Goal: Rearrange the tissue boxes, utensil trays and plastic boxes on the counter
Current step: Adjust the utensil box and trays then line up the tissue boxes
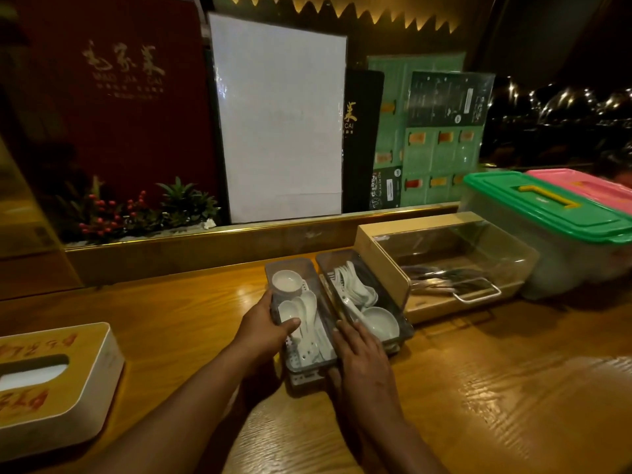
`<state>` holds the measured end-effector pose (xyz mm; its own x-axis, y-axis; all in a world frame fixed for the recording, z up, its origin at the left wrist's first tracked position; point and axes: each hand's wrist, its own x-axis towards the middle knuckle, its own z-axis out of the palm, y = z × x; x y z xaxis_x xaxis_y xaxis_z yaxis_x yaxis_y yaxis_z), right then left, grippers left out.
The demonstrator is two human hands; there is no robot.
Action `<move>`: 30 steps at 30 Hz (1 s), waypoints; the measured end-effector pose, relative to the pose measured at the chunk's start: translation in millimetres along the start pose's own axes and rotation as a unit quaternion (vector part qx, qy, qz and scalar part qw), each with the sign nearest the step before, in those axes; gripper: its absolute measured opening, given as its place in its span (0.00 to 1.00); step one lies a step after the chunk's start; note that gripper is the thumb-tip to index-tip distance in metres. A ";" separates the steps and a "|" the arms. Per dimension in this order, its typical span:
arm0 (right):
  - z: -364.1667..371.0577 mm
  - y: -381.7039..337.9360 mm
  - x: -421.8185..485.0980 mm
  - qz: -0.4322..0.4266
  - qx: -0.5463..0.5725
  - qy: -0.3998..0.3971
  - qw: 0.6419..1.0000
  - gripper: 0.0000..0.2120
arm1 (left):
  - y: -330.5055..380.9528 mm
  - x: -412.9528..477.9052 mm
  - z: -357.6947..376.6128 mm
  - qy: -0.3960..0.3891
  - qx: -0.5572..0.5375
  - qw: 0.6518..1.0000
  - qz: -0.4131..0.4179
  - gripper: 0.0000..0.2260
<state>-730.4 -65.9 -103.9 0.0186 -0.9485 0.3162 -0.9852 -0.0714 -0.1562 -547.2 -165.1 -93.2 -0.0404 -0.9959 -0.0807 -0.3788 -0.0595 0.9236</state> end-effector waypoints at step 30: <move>-0.6 7.9 3.2 0.031 0.064 -0.036 0.997 0.38 | 8.5 8.1 19.8 0.013 -0.023 0.999 -0.031 0.37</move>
<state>-738.3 -69.3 -103.6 -0.0244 -0.9717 0.2350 -0.9553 -0.0466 -0.2920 -569.0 -172.3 -93.4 0.0052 -0.9917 -0.1289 -0.3374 -0.1230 0.9333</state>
